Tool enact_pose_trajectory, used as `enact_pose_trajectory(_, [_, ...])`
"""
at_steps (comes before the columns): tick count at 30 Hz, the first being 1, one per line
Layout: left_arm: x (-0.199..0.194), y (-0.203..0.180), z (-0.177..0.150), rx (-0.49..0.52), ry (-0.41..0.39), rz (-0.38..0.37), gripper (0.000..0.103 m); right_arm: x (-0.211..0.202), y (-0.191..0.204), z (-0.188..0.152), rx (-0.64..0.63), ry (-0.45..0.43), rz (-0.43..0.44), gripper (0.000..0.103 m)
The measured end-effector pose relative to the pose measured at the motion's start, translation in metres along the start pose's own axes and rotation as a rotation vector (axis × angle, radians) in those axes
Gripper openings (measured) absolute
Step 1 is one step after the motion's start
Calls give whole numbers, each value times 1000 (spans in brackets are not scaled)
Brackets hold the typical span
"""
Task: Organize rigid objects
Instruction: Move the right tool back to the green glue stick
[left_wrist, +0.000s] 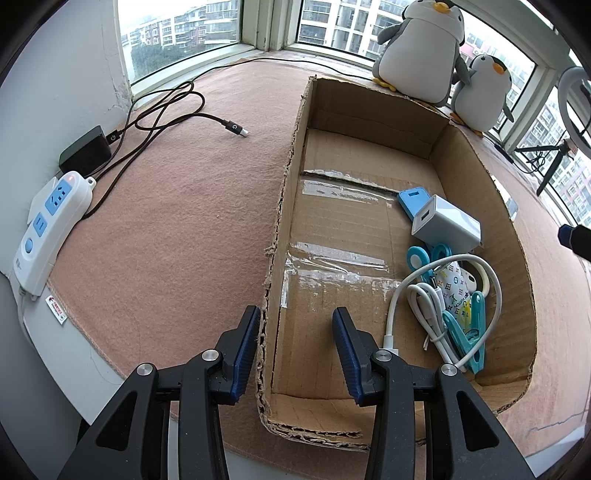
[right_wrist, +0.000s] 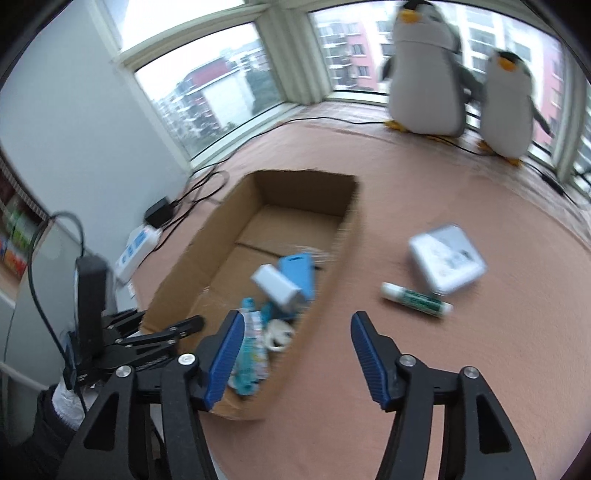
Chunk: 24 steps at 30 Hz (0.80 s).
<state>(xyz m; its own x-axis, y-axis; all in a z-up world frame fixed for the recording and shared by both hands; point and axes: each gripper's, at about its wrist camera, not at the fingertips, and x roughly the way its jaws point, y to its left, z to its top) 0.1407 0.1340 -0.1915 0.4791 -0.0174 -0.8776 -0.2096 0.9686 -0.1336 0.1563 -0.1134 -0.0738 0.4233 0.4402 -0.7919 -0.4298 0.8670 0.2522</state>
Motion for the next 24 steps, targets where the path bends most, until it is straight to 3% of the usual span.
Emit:
enact_pose_trajectory(4, [0,0,0,1,0,0,44,-11,-35,-3,74,-19,-46,62])
enact_pose_trajectory(6, [0,0,0,2,0,1,44,-15,-51,-3,122,-29,-57,70])
enact_pose_trajectory(11, [0,0,0,2,0,1,44,-21,-86,-4,233,-43,-74,70])
enact_pose_trajectory(19, [0,1,0,3,1,4,44,5,-108,2,272,9,28,70])
enact_pose_trajectory(24, [0,1,0,6,2,5,44,28,-106,7,251,29,38,70])
